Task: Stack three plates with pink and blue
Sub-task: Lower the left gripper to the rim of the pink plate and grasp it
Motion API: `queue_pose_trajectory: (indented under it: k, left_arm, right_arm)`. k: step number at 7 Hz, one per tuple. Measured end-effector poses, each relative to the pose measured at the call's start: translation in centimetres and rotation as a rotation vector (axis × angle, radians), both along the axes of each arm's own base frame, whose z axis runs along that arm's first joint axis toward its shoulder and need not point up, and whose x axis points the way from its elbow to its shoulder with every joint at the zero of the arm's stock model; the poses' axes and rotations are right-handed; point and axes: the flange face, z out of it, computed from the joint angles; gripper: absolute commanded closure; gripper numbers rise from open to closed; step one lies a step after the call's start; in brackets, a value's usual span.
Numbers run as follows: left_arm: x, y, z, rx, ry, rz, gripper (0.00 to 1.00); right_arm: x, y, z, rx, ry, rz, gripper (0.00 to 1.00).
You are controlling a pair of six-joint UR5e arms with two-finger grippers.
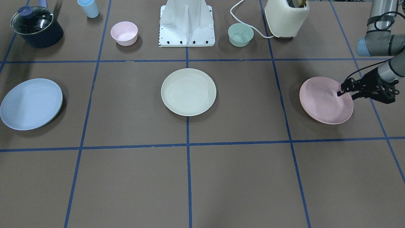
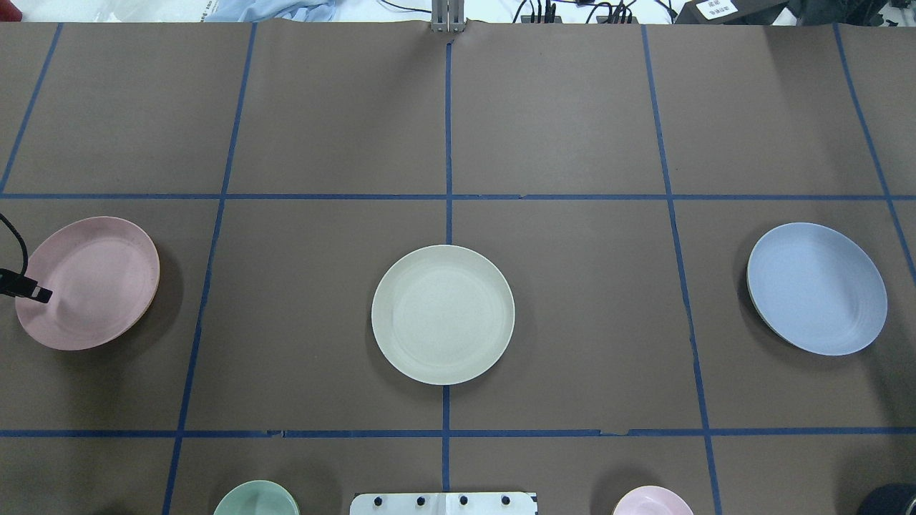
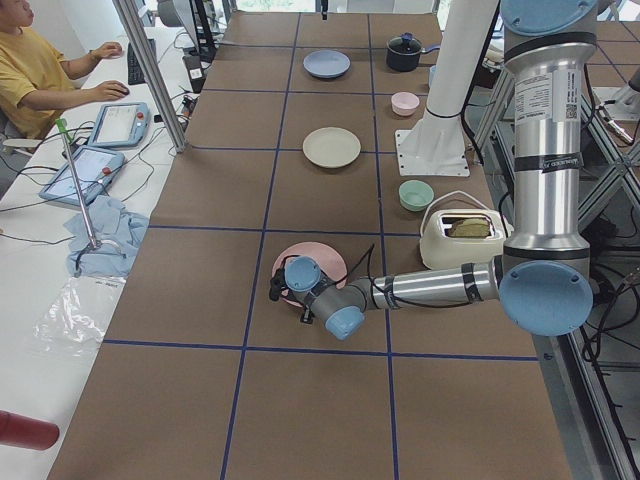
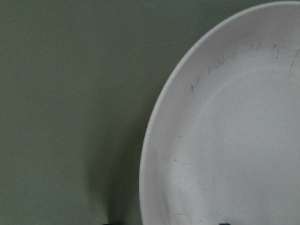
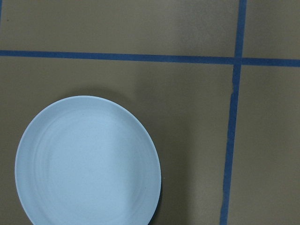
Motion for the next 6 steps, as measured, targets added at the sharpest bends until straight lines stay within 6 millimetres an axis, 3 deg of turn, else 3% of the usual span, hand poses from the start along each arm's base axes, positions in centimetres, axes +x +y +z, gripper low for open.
queue_pose_trajectory:
  k: [2,3,5,6]
  left_arm:
    - [0.3,-0.5,-1.3,-0.029,0.014,-0.027,1.0]
    - [0.4,-0.8,-3.2,-0.041,0.032,-0.051,1.0]
    - [1.0,-1.4,-9.3,-0.093,0.103,-0.104,1.0]
    - [2.4,-1.8,-13.1,-0.13,0.152,-0.108,1.0]
  right_arm:
    - [0.0,0.0,0.0,-0.001,0.0,0.0,0.0]
    - [0.0,0.0,0.0,-0.001,-0.001,0.0,0.0]
    - [-0.1,0.0,-0.2,-0.004,-0.011,0.002,0.0]
    - [-0.2,0.1,-0.3,-0.005,-0.024,-0.002,0.0]
